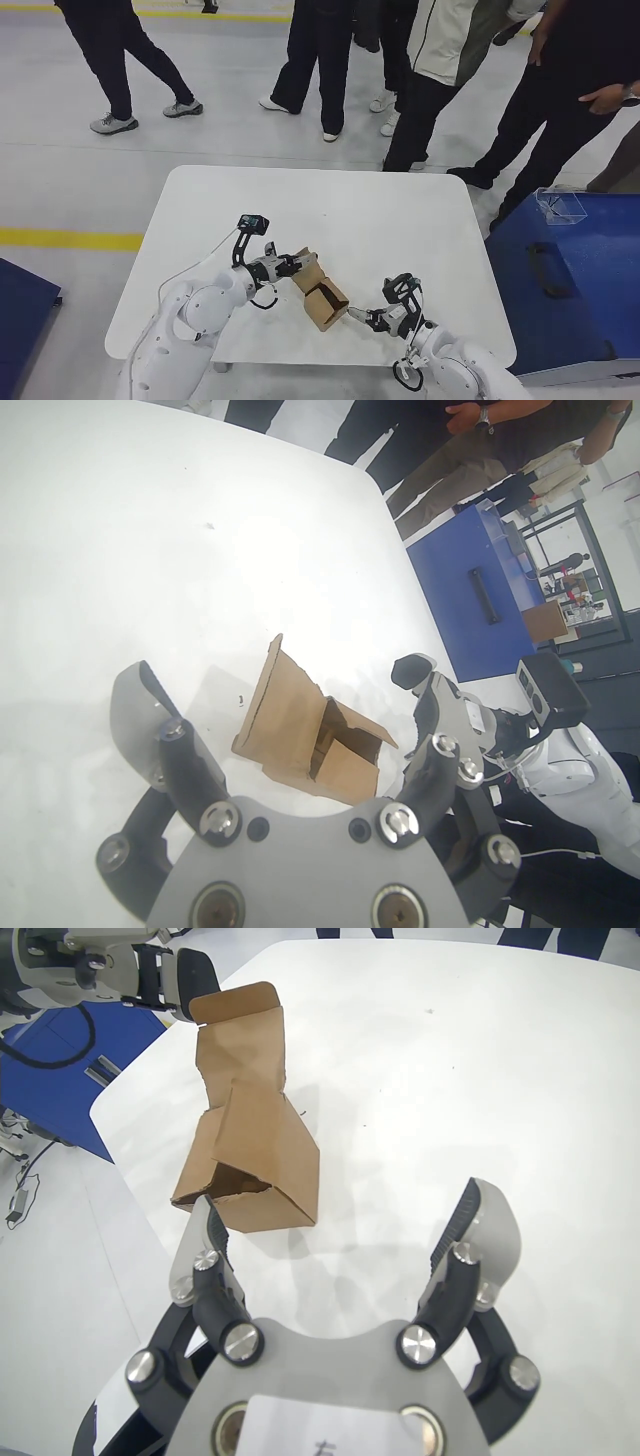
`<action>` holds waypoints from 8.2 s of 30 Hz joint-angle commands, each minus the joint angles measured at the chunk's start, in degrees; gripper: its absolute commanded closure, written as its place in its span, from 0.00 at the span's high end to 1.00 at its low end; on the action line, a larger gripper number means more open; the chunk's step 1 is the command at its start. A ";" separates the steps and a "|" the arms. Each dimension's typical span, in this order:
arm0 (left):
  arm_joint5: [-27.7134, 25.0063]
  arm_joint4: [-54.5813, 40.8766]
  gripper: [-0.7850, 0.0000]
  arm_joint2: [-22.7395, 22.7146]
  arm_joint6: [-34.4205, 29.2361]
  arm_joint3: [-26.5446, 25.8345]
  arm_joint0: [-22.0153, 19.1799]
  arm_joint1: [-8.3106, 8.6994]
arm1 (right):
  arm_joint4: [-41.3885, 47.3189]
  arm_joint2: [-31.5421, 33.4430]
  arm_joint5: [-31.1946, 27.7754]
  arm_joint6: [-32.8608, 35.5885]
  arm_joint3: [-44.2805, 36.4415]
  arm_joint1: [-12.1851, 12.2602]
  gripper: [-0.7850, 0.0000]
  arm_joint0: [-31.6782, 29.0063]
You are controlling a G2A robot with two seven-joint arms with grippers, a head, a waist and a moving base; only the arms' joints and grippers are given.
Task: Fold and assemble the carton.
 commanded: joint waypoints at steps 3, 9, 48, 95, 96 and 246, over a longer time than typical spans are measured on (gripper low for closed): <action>-0.99 -3.13 1.00 -1.17 1.17 0.00 1.24 0.08 | -0.42 -0.16 0.11 -0.12 0.09 -0.05 1.00 -0.22; -4.01 -10.12 1.00 -3.07 -0.63 4.53 1.16 0.32 | -2.29 0.02 -0.50 1.64 0.10 -0.05 1.00 -0.20; -25.91 -6.54 1.00 5.67 -1.83 6.27 -2.11 0.86 | -7.84 -1.83 1.22 2.27 4.36 -1.70 1.00 3.66; -21.99 -2.57 1.00 12.10 -1.32 3.59 -2.71 1.49 | 6.14 3.67 -3.63 6.11 -0.25 -2.51 1.00 0.64; -22.00 -2.64 1.00 12.17 -1.26 3.60 -2.72 1.50 | 5.29 3.25 -3.32 5.73 0.13 -2.59 1.00 0.81; -34.67 36.25 0.95 14.64 18.57 11.61 -8.39 5.11 | -19.55 -6.13 13.82 -0.84 14.93 -9.88 1.00 16.46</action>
